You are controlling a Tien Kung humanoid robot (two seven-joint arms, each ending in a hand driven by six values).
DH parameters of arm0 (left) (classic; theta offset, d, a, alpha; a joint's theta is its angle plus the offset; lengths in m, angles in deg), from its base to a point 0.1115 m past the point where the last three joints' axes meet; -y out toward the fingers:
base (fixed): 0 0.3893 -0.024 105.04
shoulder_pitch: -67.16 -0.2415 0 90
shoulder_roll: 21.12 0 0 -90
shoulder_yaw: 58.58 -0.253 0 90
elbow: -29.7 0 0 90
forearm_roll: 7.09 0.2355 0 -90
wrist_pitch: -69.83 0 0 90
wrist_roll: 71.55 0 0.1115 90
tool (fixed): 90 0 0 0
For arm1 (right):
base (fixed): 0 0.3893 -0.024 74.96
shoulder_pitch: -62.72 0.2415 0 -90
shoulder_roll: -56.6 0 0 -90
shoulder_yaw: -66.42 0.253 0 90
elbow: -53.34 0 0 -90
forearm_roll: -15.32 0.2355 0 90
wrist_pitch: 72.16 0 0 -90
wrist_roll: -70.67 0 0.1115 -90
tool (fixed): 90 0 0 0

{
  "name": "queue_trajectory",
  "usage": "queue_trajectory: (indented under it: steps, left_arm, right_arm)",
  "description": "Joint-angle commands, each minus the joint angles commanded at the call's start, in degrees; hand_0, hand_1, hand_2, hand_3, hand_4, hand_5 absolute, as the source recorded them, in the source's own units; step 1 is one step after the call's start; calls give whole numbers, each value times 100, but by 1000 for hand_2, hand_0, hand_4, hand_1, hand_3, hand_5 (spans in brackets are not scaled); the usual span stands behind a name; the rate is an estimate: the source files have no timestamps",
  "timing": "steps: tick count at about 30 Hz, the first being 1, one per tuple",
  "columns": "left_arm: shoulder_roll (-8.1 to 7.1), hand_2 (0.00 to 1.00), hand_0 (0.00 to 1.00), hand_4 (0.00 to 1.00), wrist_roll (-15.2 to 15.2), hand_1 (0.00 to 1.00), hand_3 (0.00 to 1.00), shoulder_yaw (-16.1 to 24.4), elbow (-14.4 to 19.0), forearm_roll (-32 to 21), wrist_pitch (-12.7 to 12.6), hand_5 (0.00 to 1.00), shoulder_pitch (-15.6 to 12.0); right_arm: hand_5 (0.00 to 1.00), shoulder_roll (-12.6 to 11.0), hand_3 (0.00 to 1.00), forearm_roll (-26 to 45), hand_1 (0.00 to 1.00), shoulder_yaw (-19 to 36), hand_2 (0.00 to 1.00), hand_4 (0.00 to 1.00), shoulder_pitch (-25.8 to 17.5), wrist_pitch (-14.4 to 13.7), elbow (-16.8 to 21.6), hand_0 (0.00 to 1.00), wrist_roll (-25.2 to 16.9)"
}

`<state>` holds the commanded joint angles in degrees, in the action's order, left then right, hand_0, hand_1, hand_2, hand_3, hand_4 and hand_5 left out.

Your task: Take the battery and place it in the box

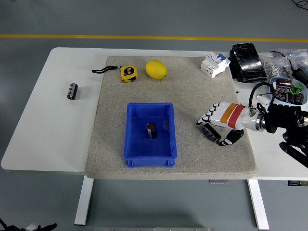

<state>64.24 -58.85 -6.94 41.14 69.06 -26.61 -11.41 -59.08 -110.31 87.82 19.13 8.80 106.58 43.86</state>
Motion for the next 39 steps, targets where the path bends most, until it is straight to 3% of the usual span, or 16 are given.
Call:
queue_trajectory:
  steps: [4, 5, 10, 11, 25, 34, 39]
  left_arm:
    - [-1, 513, 485, 624, -9, 494, 664, 4, -5, 3, -8, 759, 14]
    - [0, 514, 486, 625, -10, 494, 665, 7, -5, 8, -9, 759, 18]
    - [1, 514, 486, 625, -18, 494, 665, 14, -11, 11, -17, 759, 21]
    - [2, 515, 485, 627, -17, 496, 664, 18, -11, 15, -19, 761, 21]
    - [7, 516, 487, 628, -14, 497, 665, 28, -14, 32, -20, 762, 6]
    - [-13, 516, 487, 626, -4, 496, 663, 59, -14, 79, -6, 759, -16]
    - [-22, 517, 486, 625, 11, 496, 662, 90, -11, 125, 9, 758, -59]
  right_arm:
    - [199, 23, 781, 58, 706, -3, 764, 933, 2, -40, -84, 736, -35]
    - [195, 27, 675, 74, 672, -2, 721, 868, 1, -50, -106, 707, -47]
    - [195, 28, 675, 151, 672, 3, 721, 868, -15, -129, -160, 707, -114]
    - [164, 30, 607, 164, 615, 0, 655, 790, -16, -138, -164, 653, -126]
    - [138, 17, 551, 260, 566, 95, 603, 731, -41, -182, -139, 587, -192]
    - [137, -157, 548, 315, 564, 583, 598, 722, -81, -27, 335, 589, -158]
    - [131, -141, 547, 452, 562, 984, 592, 710, -87, 202, 888, 590, -14]
